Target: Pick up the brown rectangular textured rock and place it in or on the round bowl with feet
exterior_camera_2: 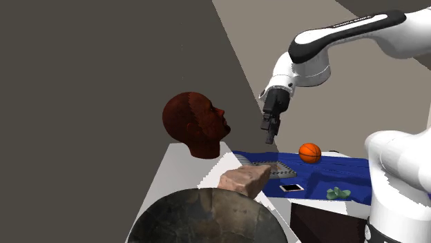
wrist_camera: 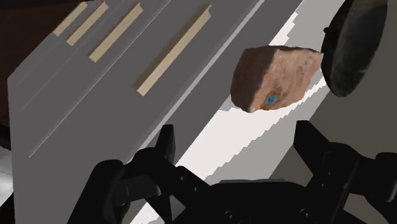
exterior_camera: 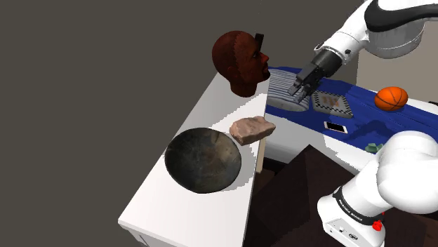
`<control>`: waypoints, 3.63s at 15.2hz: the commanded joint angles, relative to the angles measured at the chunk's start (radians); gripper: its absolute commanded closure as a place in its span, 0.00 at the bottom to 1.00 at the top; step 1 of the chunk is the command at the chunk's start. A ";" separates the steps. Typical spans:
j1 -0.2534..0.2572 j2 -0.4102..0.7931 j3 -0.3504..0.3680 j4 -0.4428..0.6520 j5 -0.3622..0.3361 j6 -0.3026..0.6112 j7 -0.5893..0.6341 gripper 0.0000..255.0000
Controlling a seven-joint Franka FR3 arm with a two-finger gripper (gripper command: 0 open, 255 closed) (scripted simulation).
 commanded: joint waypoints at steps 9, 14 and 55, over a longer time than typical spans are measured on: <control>0.269 0.121 -0.409 -0.230 0.512 0.115 -0.428 0.00; 0.328 0.137 -0.381 -0.247 0.592 0.173 -0.457 0.00; 0.252 -0.084 -0.163 -0.154 0.564 0.124 -0.095 1.00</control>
